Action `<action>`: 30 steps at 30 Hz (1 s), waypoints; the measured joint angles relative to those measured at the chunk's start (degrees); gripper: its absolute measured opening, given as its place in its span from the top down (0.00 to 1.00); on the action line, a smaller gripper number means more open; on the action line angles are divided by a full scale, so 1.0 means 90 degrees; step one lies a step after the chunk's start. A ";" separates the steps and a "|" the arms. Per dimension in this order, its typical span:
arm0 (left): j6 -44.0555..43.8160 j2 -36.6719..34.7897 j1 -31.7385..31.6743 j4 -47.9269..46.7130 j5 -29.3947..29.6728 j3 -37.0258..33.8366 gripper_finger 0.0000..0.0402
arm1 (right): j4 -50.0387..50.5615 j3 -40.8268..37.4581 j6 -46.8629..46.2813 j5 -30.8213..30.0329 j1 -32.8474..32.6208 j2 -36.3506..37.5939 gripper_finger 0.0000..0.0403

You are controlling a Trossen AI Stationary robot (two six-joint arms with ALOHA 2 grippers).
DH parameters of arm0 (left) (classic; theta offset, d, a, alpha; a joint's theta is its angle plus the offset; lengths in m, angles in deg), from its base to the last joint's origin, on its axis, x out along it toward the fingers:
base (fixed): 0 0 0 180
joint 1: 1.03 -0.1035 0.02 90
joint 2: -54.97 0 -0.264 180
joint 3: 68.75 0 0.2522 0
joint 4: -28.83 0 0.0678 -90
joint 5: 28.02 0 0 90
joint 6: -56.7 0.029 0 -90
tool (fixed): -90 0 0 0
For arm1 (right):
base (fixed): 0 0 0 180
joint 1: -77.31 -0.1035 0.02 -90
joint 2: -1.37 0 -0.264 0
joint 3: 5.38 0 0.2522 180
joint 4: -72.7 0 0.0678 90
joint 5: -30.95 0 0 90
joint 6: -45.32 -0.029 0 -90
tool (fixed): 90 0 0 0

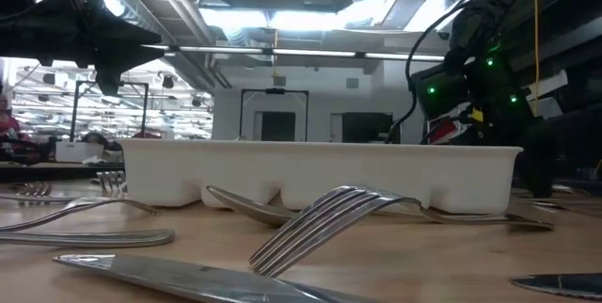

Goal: Sort silverware
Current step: Put the silver spoon into the white cutlery tray

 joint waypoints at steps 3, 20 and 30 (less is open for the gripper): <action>0.0000 0.0000 0.0002 0.0002 0.0040 0.0000 0.72 | 0.0042 0.0028 -0.0002 0.0019 0.0000 -0.0012 0.97; 0.0000 0.0000 0.0000 0.0000 0.0163 0.0000 0.72 | 0.2521 0.1723 -0.1036 0.0265 0.0002 -0.0049 0.98; -0.0093 0.0000 0.0001 0.0005 0.0163 0.0000 0.72 | 0.3106 0.3166 -0.2277 0.2085 -0.0005 -0.0039 0.98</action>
